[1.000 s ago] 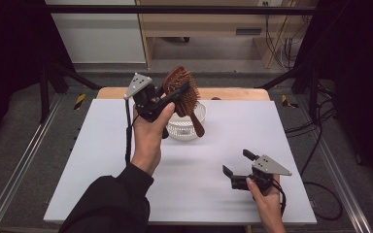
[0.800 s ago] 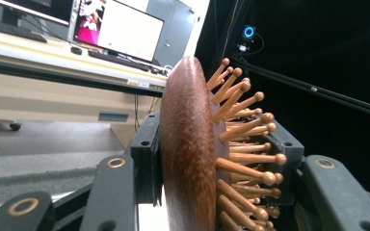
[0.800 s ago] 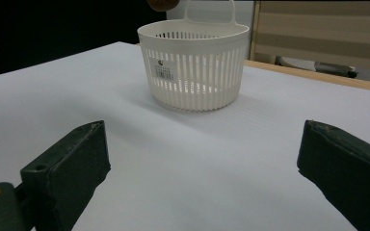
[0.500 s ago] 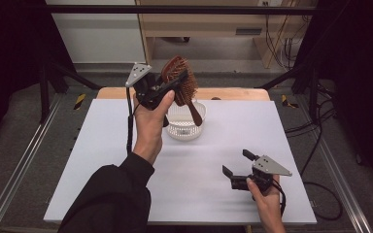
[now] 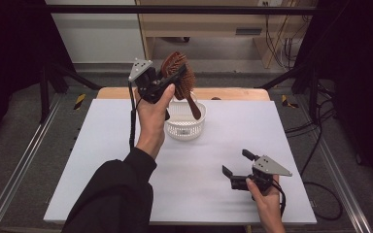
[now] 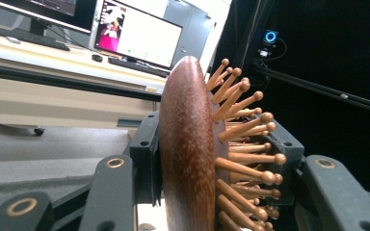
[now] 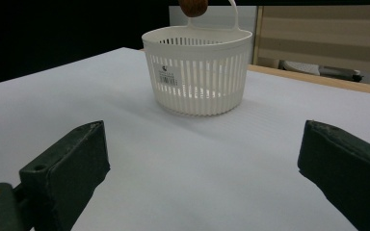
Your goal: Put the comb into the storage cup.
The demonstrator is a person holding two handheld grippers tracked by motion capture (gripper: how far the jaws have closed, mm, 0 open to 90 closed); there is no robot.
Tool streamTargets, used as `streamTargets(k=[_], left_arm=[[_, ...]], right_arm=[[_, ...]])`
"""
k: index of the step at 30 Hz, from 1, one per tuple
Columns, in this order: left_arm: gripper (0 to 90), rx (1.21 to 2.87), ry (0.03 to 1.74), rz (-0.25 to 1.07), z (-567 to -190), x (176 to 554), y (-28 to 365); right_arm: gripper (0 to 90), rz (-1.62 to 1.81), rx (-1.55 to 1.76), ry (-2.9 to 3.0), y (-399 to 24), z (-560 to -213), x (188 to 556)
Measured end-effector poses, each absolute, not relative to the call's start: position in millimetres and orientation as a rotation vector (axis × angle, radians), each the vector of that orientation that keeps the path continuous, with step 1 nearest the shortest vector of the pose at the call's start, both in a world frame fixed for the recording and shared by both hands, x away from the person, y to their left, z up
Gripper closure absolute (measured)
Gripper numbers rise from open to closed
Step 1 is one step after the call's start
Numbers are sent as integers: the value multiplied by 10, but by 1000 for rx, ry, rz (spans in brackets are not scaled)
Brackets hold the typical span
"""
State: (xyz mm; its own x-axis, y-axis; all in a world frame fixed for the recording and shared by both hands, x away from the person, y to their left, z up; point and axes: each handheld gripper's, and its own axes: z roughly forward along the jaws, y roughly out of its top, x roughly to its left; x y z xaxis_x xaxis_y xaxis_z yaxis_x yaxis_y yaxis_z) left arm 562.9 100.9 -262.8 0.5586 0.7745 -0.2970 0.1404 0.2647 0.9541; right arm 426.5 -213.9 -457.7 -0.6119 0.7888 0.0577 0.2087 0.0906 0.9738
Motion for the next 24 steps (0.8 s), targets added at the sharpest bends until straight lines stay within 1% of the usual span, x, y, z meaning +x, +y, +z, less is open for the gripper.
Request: streamTargets(k=[24], left_arm=[[502, 1224, 969, 545, -2802, 5887, 1004]], right_arm=[[42, 1570, 974, 1884, -2149, -4573, 4262]])
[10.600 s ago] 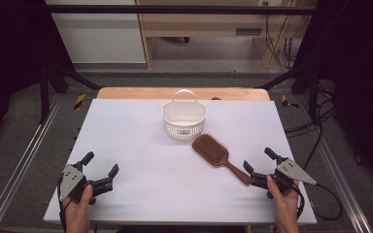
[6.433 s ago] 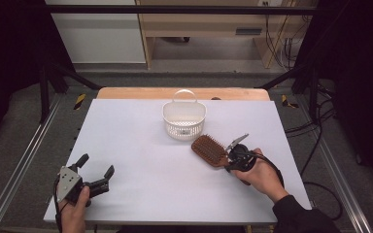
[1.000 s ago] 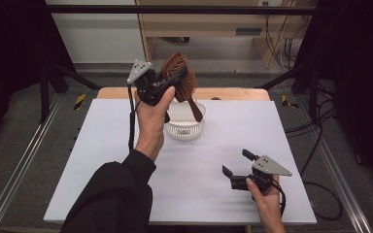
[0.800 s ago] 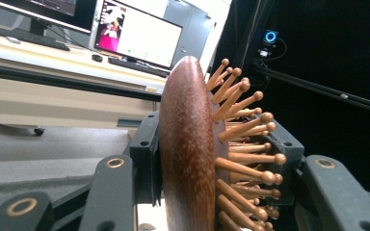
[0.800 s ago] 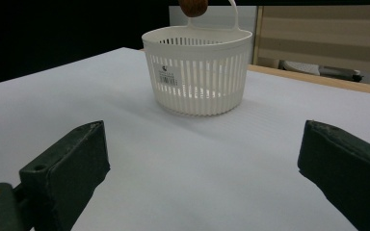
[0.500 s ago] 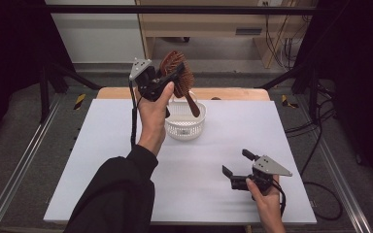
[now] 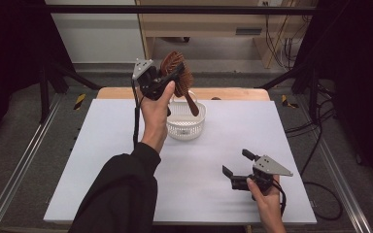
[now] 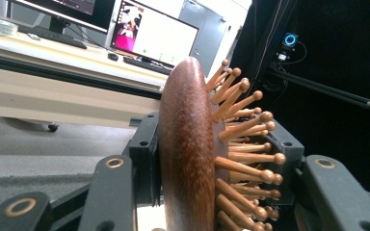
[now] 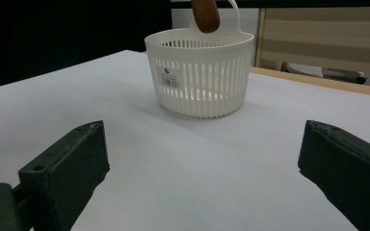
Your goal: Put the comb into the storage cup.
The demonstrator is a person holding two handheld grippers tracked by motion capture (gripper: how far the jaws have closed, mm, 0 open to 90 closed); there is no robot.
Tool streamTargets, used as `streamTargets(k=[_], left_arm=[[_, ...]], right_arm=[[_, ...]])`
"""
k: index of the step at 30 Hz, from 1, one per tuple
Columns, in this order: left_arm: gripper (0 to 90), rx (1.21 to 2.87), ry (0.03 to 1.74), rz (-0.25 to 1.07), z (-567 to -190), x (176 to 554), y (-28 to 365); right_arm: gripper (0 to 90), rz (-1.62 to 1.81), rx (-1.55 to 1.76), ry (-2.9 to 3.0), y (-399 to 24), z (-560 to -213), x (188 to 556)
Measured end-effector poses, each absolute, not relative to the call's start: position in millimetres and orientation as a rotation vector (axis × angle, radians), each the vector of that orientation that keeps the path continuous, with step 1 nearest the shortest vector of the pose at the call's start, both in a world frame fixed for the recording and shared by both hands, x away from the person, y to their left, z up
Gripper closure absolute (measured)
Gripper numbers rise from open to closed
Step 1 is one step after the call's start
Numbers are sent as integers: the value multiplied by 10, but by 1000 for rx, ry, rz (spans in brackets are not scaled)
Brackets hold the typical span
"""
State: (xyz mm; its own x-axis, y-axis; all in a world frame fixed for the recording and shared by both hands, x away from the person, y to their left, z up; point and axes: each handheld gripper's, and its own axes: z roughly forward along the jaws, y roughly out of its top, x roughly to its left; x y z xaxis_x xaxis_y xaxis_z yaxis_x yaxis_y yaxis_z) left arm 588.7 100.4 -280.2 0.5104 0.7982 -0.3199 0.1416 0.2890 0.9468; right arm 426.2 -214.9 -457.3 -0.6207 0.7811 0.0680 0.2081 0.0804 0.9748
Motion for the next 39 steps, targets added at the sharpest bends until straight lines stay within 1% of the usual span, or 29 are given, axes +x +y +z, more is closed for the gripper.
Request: streamTargets(k=[11, 21, 29, 31, 39], left_arm=[[503, 1215, 972, 552, -2836, 5940, 1003], [503, 1205, 994, 568, -2847, 5987, 1064], [503, 1194, 1047, 561, -2850, 6042, 1154], [503, 1188, 1032, 570, -2834, 6022, 1172], [503, 1214, 1031, 570, -2936, 6024, 1084]], right_arm=[[42, 1582, 976, 1880, -2155, -4571, 4264], [43, 1607, 989, 1874, -2156, -4582, 4276], [53, 1659, 1006, 1830, -2189, -4568, 4296], [58, 1656, 1003, 1828, -2190, -4563, 4298], [55, 1627, 994, 1819, -2198, -4567, 4288]])
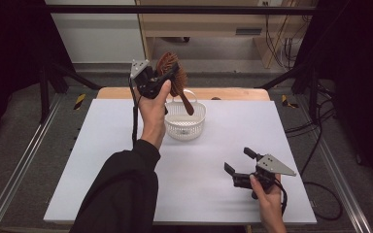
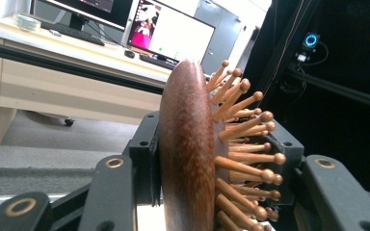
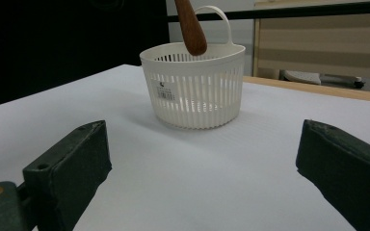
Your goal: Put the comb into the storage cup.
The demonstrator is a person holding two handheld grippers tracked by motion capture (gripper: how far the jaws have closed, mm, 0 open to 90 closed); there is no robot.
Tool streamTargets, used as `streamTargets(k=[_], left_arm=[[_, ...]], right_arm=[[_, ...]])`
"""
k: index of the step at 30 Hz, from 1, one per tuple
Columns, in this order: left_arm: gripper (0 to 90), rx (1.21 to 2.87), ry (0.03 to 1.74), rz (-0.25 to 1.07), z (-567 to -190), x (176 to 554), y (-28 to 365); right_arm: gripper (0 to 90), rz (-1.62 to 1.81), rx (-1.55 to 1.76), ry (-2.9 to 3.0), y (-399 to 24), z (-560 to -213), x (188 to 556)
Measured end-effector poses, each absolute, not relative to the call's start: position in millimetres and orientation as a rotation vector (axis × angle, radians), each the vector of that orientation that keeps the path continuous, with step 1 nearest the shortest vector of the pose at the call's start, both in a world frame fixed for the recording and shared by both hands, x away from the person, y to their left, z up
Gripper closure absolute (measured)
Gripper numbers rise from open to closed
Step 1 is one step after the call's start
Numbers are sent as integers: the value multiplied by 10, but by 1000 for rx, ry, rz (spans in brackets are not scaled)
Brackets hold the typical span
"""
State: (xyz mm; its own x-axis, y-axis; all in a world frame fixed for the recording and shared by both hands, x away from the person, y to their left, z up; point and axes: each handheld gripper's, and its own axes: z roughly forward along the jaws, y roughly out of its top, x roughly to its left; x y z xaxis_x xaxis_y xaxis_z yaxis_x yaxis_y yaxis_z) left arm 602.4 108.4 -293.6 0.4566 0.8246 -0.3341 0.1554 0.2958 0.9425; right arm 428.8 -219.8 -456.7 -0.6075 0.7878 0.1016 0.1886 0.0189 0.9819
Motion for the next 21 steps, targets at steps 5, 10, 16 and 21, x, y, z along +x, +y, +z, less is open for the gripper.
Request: streamTargets(k=[5, 10, 16, 21], left_arm=[[503, 1225, 1042, 554, -3031, 6072, 1015], [502, 1226, 1035, 558, -3070, 6077, 982], [502, 1236, 1051, 567, -3148, 6066, 967], [502, 1248, 1059, 571, -3200, 6083, 979]], right_arm=[[56, 1625, 975, 1816, -2183, -4564, 4286], [56, 1625, 954, 1814, -2175, -4559, 4281], [55, 1609, 930, 1782, -2168, -4571, 4268], [55, 1606, 936, 1770, -2183, -4591, 4273]])
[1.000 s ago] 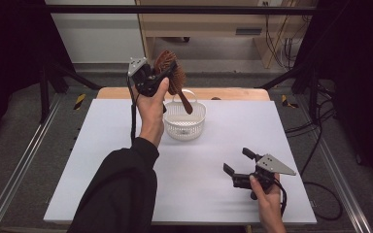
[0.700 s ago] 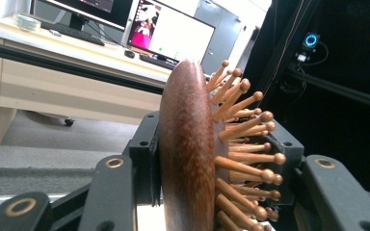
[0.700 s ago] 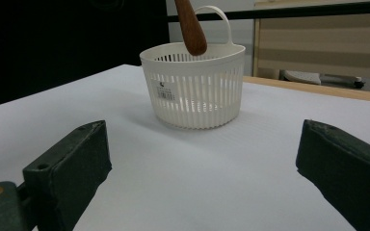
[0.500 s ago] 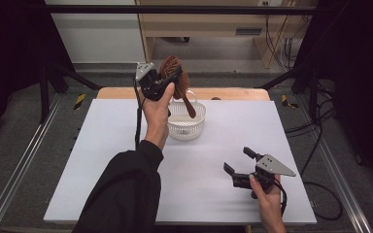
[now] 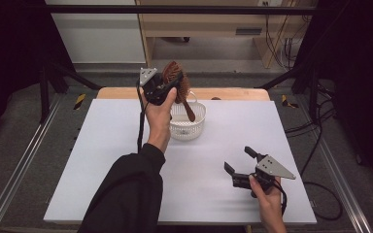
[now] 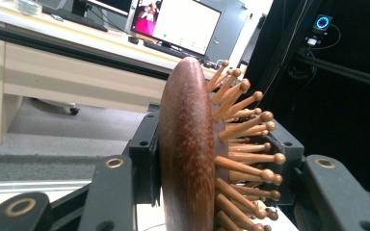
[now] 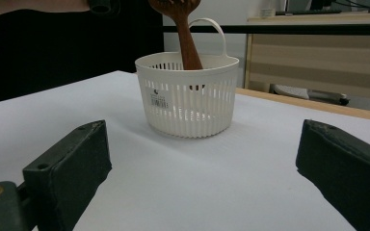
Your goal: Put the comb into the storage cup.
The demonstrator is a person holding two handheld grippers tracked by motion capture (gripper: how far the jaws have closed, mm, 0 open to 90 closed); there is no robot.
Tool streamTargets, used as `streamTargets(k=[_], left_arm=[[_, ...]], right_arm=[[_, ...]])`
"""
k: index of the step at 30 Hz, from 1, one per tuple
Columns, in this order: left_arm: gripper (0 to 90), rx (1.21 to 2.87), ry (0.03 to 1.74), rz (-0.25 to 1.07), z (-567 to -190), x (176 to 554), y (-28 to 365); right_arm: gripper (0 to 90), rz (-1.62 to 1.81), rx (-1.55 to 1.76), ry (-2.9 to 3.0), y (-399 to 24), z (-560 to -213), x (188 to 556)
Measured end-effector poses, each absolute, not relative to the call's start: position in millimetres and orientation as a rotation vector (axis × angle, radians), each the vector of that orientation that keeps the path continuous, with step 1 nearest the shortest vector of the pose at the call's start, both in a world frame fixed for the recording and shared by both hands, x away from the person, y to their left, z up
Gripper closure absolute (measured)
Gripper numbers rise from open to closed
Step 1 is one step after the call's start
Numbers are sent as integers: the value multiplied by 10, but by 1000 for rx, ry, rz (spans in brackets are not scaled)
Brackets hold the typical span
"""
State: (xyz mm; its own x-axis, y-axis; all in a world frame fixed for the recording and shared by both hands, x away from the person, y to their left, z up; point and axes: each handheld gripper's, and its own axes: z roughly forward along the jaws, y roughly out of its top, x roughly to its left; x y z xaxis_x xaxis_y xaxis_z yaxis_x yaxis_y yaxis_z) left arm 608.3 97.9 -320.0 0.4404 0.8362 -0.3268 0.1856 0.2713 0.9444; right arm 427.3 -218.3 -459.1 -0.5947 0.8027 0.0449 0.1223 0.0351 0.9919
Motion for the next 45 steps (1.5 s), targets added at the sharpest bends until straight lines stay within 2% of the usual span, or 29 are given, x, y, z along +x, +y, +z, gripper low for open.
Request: streamTargets(k=[45], left_arm=[[500, 1274, 1084, 571, -3500, 6162, 873]], right_arm=[[55, 1607, 929, 1771, -2203, -4594, 4267]])
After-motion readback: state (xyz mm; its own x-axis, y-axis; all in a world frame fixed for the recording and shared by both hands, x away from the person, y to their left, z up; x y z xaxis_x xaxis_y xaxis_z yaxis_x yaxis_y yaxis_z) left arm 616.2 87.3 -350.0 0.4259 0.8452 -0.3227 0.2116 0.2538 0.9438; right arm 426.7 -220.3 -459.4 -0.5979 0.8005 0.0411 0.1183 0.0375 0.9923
